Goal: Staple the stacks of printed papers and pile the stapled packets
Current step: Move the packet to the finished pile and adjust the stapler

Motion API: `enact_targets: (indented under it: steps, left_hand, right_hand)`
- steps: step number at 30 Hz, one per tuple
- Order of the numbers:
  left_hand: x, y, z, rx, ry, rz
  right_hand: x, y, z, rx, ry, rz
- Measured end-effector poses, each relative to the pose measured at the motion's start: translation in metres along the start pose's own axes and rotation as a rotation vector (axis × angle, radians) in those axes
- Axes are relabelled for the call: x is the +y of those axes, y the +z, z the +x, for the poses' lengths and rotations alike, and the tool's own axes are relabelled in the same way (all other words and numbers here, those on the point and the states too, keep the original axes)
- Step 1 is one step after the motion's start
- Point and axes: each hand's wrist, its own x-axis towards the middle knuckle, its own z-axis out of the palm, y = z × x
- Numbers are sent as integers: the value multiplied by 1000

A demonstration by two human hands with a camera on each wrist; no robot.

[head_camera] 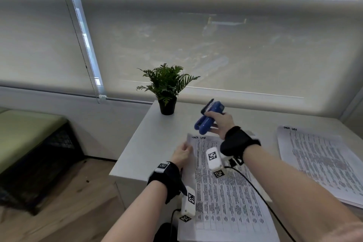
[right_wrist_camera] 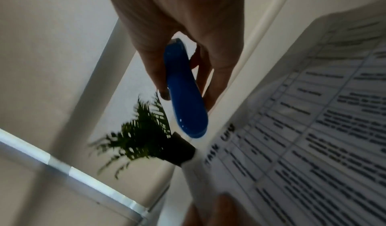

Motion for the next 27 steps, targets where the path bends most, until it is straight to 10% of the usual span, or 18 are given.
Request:
enact_targets:
  steps: [27]
  left_hand:
    - [22,0,-9,-148,16,76]
  right_hand:
    - [24,43,21,122,-132,-499]
